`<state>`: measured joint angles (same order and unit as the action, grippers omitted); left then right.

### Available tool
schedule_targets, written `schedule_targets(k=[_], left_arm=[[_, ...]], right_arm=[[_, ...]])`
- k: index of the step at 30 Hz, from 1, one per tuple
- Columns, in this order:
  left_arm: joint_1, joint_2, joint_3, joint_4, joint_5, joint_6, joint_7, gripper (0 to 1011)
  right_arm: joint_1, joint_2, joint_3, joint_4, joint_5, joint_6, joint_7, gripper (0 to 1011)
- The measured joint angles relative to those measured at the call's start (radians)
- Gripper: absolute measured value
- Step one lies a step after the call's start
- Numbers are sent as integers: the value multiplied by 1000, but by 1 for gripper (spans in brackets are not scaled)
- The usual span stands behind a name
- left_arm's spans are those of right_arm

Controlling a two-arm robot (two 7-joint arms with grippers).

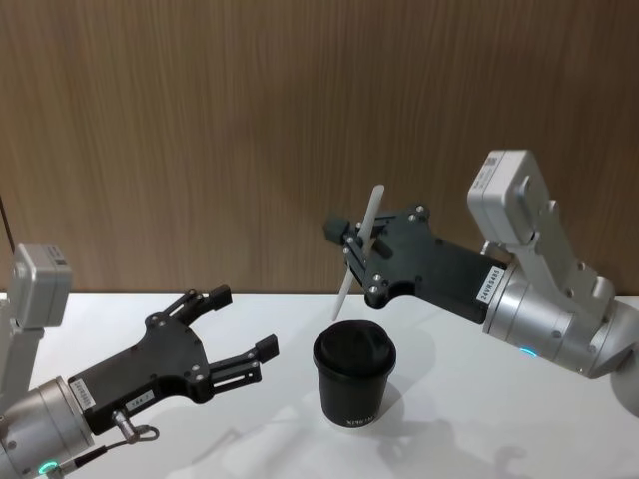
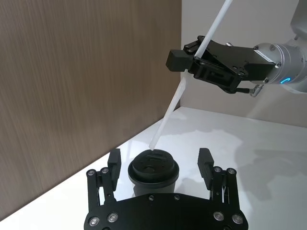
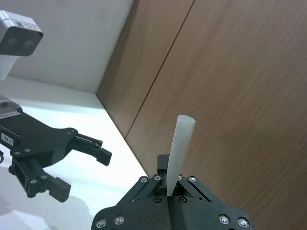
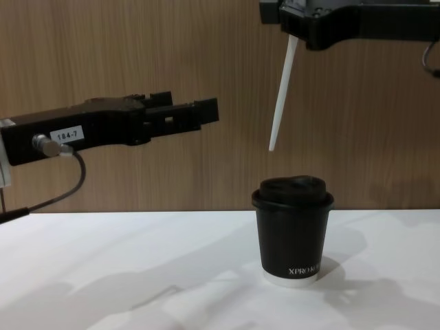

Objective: Pick up the straw with one hand, pass it to the other hand, and insert it into the cup.

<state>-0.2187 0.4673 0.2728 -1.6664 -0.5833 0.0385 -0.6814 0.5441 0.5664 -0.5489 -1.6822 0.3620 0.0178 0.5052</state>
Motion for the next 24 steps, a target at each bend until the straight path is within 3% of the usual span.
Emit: schedule_targets(k=[11,24], left_arm=[[0,0,0,0,0,0,0,1000],[0,0,0,0,0,0,0,1000]], right_arm=[[3,-4,-1,24,-14,-8,20,2],[0,-19,6,41,3,23,42,2]])
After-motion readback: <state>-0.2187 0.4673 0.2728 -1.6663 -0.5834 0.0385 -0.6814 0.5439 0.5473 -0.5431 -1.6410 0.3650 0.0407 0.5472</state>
